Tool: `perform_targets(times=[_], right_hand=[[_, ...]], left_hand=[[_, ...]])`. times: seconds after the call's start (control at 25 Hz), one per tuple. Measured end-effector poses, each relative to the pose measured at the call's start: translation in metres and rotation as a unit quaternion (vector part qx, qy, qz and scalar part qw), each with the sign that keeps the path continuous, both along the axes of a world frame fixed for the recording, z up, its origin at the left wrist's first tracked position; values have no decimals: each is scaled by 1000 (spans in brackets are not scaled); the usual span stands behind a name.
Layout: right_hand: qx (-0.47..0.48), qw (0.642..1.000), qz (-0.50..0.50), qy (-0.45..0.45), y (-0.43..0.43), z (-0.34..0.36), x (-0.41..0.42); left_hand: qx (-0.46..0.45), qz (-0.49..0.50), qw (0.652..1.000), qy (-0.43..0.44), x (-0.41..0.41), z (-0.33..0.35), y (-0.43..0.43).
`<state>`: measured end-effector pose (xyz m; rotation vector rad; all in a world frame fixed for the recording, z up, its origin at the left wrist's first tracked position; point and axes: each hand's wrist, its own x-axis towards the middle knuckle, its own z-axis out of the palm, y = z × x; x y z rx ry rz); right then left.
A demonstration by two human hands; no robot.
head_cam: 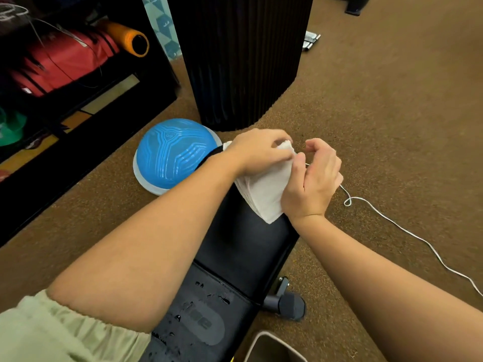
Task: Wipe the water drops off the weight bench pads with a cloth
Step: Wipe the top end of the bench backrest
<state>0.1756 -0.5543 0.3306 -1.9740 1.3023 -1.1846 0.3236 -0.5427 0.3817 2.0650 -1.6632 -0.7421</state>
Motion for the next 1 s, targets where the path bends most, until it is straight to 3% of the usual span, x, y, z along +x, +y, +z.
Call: perform_targets(times=[0.08,0.16,0.24,0.32,0.4,0.48,0.56,0.72,0.8,0.92,1.0], right_hand=[[-85,992,29,91,4,2,1],[-200,950,103,215,6,0,5],[-227,916,157,291,4,-3,12],[-204,916,166,304,0,-5,16],[-185,923,156,300,-2,-9,15],[-170,932,144,285,-1,-11,6],[-131,951,120,255,6,-15,-14],[101,980,103,136,38,-29,-62],[206,967,147,36,56,-37,-80],[380,905,163,-97,65,-35,-105],[403,892,144,-143,56,-24,-110]], left_hand=[[-139,127,973,131,16,-2,7],[-213,264,939,51,31,-12,23],[-139,347,928,4,34,-29,44],[-108,352,930,11,24,-52,64],[-209,350,913,0,13,-66,75],[-260,376,890,10,12,-66,77],[-245,379,893,1,12,-65,76],[-211,356,910,-16,14,-63,71],[-206,350,914,-22,16,-64,69],[-204,349,915,-23,18,-65,68],[-201,349,915,-23,19,-67,66]])
